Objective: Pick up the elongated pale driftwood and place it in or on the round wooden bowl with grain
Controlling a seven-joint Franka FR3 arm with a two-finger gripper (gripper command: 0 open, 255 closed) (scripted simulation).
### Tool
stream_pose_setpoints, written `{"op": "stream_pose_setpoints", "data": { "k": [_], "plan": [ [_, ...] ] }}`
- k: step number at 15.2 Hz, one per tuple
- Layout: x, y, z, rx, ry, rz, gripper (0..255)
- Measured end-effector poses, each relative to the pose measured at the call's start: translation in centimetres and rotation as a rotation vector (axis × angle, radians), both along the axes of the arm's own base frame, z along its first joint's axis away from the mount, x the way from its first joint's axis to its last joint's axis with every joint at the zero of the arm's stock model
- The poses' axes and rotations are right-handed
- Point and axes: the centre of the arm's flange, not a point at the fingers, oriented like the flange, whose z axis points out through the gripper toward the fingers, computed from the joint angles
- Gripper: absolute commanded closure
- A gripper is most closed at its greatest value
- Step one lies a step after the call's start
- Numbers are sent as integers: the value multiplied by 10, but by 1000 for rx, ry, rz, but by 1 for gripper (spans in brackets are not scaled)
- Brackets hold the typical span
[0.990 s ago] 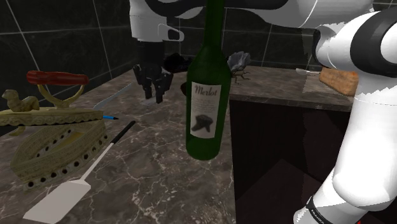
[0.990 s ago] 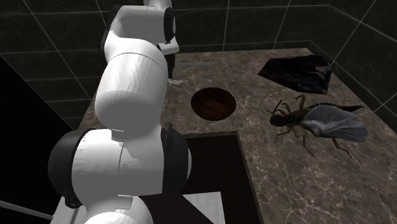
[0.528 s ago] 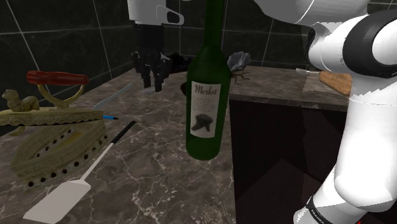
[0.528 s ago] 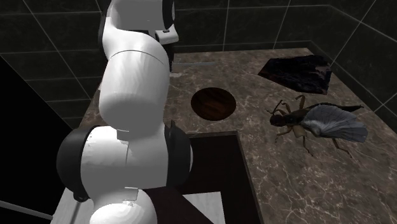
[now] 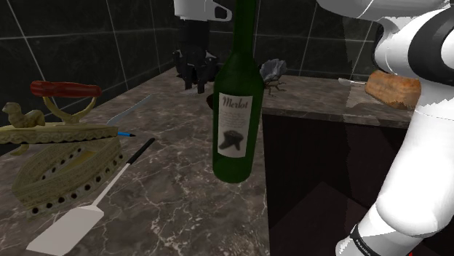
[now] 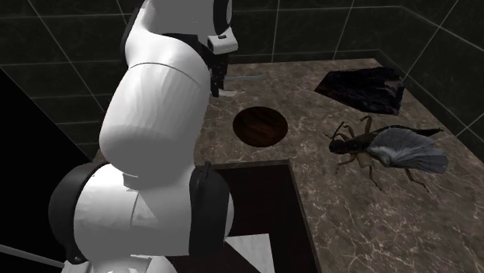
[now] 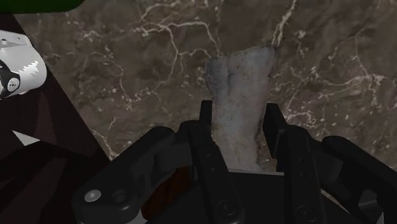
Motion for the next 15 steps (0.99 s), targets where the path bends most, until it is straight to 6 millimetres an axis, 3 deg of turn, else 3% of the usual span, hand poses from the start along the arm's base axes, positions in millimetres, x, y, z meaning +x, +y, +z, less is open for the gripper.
{"op": "stream_pose_setpoints", "data": {
  "k": [10,15],
  "plan": [
    [9,-132,3,0,0,-2,255],
    [11,-147,-18,1,1,0,255]
  ]
}}
